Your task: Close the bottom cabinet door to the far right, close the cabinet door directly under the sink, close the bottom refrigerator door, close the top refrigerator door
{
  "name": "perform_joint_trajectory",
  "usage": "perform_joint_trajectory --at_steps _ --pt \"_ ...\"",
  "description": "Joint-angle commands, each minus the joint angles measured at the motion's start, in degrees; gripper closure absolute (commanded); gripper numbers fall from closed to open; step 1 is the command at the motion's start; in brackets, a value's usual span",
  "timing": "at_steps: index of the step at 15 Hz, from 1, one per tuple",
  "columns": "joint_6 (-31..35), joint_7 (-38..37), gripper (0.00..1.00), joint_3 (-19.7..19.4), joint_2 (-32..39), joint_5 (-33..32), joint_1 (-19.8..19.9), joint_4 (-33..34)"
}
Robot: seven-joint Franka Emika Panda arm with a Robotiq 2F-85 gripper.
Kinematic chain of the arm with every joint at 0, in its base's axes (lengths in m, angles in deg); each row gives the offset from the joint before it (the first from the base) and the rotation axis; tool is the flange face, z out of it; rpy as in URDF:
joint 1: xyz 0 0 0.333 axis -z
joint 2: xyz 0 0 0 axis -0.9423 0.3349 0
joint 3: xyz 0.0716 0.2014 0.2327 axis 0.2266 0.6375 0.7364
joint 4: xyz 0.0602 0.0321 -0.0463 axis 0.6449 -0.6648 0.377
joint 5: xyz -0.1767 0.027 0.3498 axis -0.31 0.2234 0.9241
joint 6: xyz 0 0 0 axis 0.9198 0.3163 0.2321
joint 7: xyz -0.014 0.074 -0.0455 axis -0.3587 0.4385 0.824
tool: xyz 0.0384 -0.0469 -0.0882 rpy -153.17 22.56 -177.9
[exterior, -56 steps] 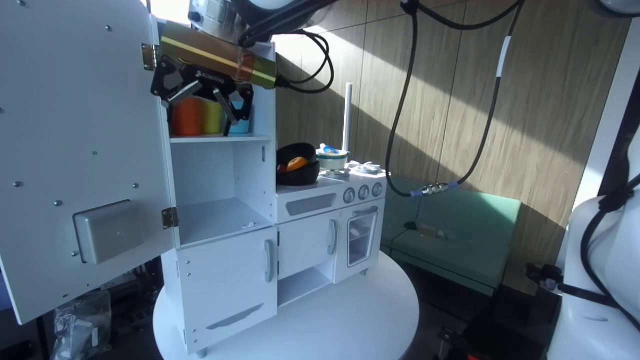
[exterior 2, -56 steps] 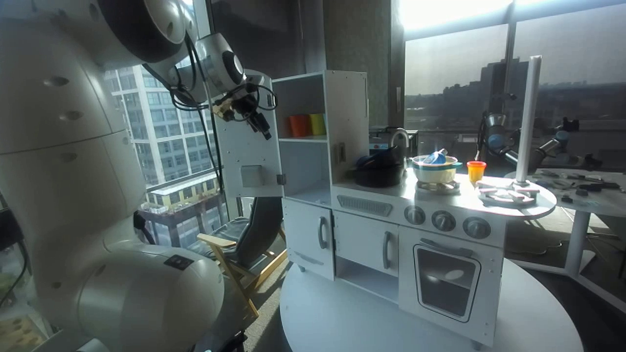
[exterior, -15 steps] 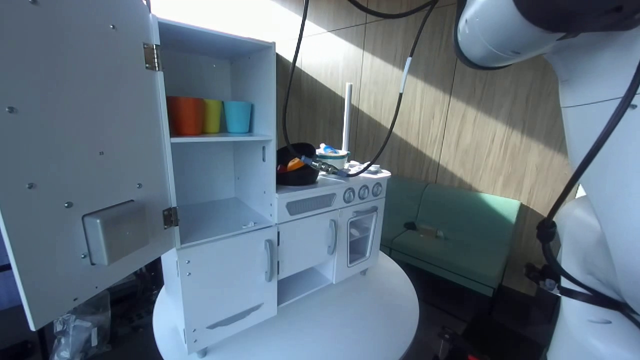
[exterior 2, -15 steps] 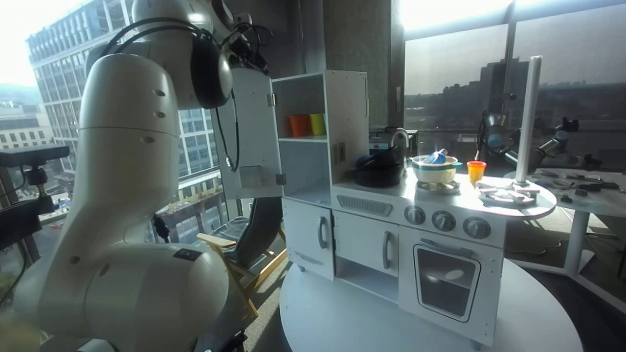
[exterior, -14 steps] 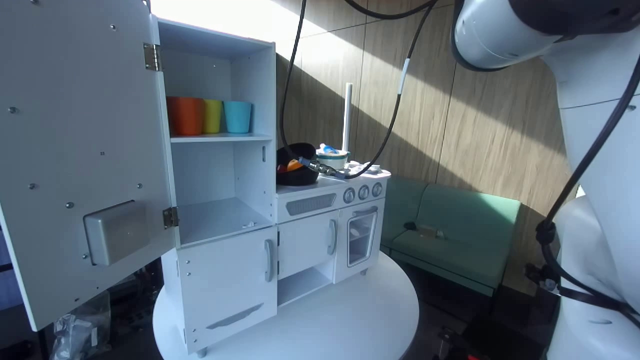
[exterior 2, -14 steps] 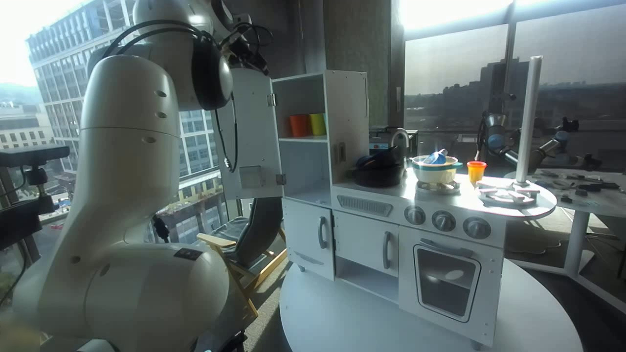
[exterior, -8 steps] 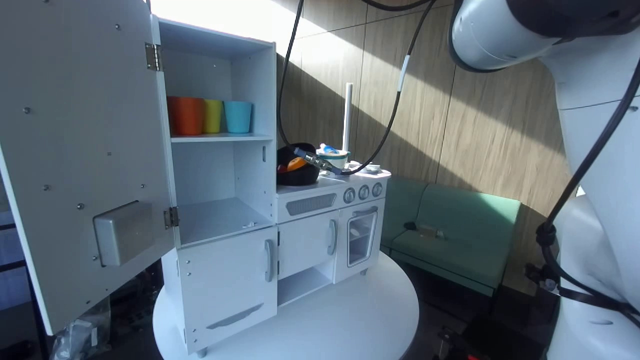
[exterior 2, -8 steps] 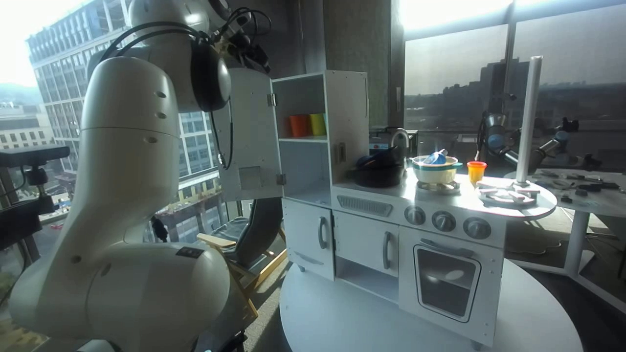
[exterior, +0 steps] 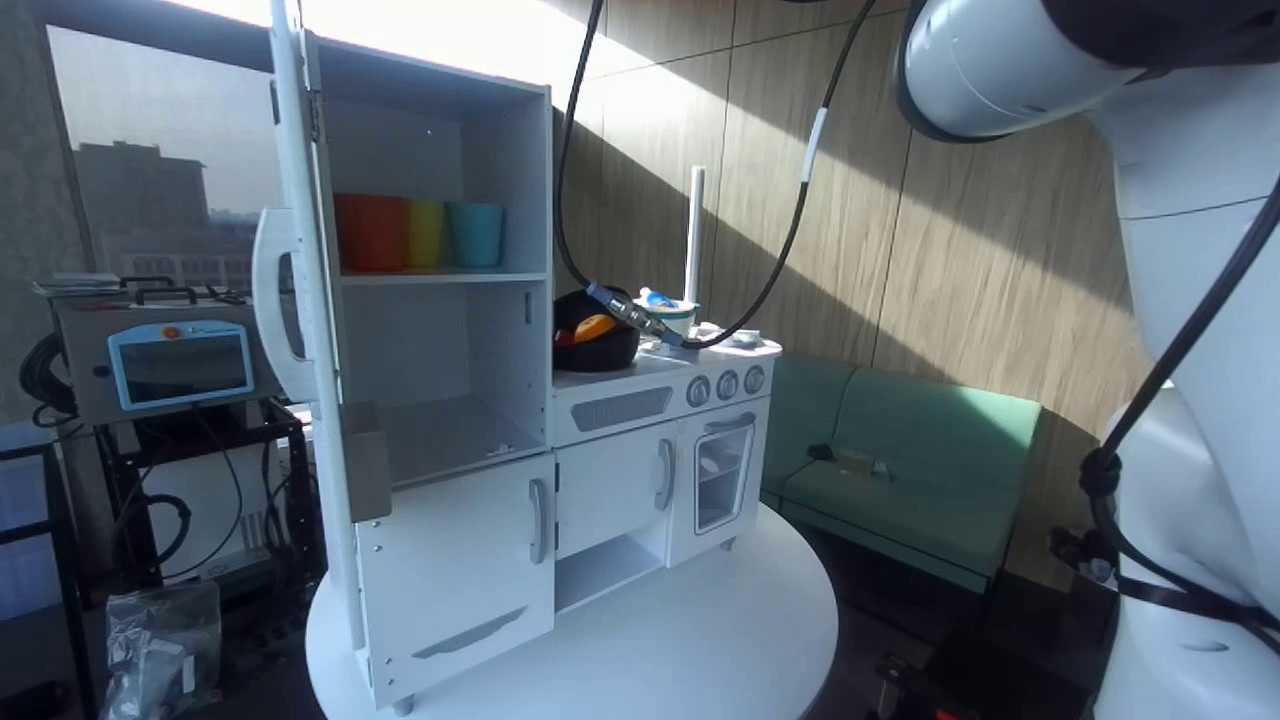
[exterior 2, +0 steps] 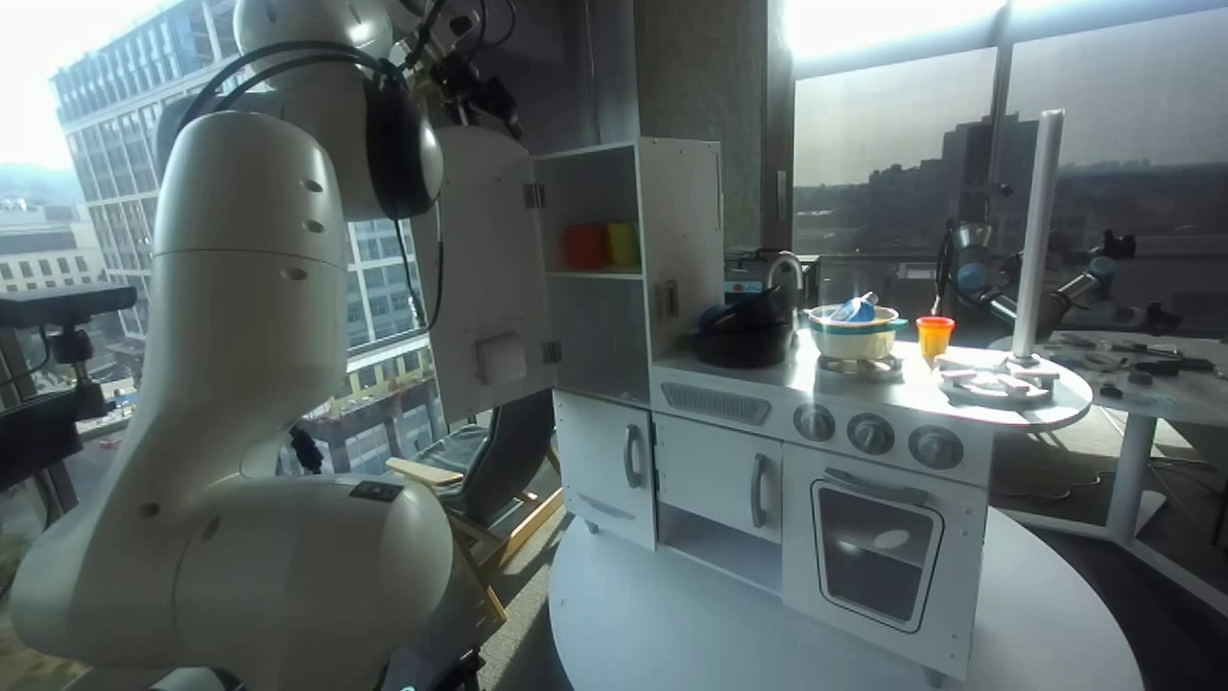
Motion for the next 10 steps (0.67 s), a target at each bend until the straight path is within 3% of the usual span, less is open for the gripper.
perform_joint_trajectory --at_steps 1,10 --pt "-9.0 6.3 0.00 -1.0 0.5 -4.6 -2.2 2.9" --pt "-11.6 22.0 0.00 -4.3 -0.6 -27.2 -4.7 -1.0"
